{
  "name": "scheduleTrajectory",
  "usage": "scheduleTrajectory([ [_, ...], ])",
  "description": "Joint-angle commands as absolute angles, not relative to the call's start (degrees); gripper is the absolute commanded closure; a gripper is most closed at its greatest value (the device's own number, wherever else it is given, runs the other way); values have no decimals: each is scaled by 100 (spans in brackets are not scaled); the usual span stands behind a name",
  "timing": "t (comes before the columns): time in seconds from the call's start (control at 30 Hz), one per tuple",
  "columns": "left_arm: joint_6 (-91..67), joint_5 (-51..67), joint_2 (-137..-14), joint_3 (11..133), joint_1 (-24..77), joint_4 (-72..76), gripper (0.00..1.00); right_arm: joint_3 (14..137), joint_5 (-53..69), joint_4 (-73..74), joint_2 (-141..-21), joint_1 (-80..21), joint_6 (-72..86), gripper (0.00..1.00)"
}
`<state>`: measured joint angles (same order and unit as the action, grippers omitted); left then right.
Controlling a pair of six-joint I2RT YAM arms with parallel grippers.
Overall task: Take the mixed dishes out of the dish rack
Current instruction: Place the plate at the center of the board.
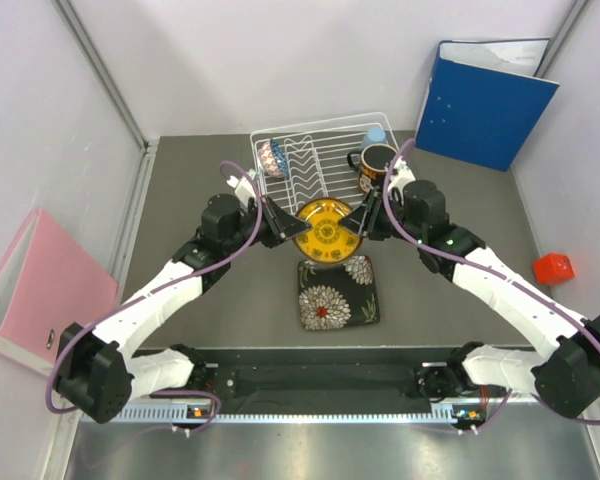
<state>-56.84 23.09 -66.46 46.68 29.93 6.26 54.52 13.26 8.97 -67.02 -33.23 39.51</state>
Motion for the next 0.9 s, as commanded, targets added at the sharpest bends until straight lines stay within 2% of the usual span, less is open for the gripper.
scheduleTrajectory([
  [0.0,-5976,2637,-6469,4729,3076,1687,100,5256,2100,466,-6776,-3454,4078,75],
  [0.07,-6003,2689,-6530,4702,3076,1714,100,5203,2249,335,-6811,-3454,4139,86],
  [0.1,-6003,2689,-6530,4693,3076,1723,100,5194,2302,308,-6829,-3463,4148,100],
  [0.23,-5837,2540,-6539,4719,3076,1382,98,5168,2461,281,-6847,-3463,4131,100],
  [0.27,-5618,2462,-6548,4833,3067,1249,90,5151,2452,281,-6777,-3463,4113,100],
  [0.33,-5345,2295,-6565,4991,3067,881,68,5159,2347,360,-6680,-3454,4061,100],
  [0.37,-5100,2042,-6557,5166,3067,453,48,5177,2303,413,-6593,-3454,4017,100],
  [0.43,-4879,1672,-6513,5439,3050,63,32,5221,2259,553,-6504,-3445,3947,100],
  [0.5,-4650,998,-6478,5633,3015,-640,1,5256,2224,702,-6390,-3454,3876,100],
  [0.73,-4588,-919,-6162,5977,2760,-1748,1,5028,2294,791,-6196,-3463,3823,100],
  [0.87,-4693,-1476,-5933,5810,2584,-1978,1,4843,2382,730,-6468,-3568,3797,100],
])
